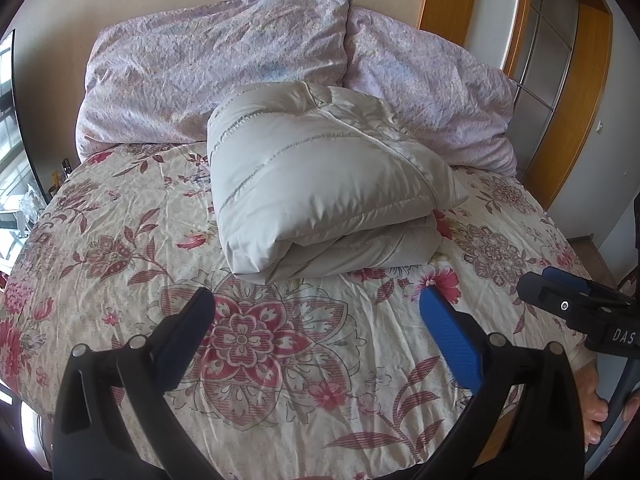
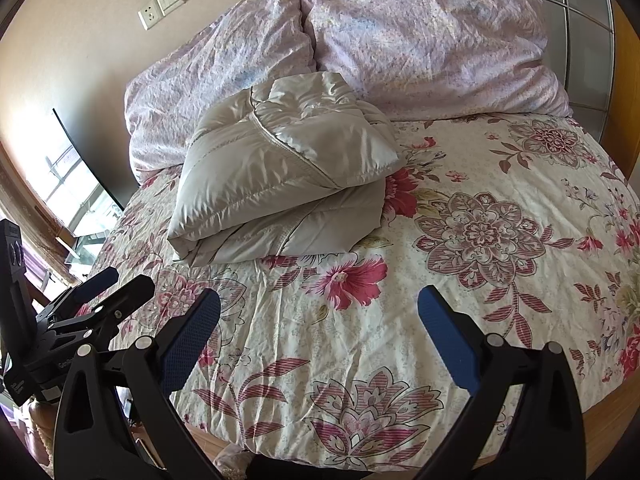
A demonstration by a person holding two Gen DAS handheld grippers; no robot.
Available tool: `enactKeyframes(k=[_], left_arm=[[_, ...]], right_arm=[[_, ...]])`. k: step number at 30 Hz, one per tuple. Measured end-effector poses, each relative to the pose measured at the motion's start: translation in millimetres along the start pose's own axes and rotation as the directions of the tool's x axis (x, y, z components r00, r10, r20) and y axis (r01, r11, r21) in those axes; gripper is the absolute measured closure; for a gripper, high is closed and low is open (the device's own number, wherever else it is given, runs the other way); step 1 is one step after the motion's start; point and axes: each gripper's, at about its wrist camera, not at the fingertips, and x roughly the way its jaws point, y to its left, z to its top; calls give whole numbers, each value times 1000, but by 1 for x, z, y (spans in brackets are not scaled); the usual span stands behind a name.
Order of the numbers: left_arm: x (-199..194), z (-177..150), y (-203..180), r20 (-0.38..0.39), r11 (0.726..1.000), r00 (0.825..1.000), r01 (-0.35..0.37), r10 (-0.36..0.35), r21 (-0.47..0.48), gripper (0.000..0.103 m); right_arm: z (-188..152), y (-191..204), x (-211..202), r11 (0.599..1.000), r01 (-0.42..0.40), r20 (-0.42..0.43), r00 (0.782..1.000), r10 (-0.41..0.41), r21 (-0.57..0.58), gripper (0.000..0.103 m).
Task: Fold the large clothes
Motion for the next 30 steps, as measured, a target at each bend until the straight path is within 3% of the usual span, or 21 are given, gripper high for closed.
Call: enactKeyframes(k=[30], left_arm=[[2, 1, 0, -4, 1000, 1000, 0, 0, 4, 2]], right_arm=[[0, -3, 0, 1000, -2, -2, 1000, 2, 5, 2]])
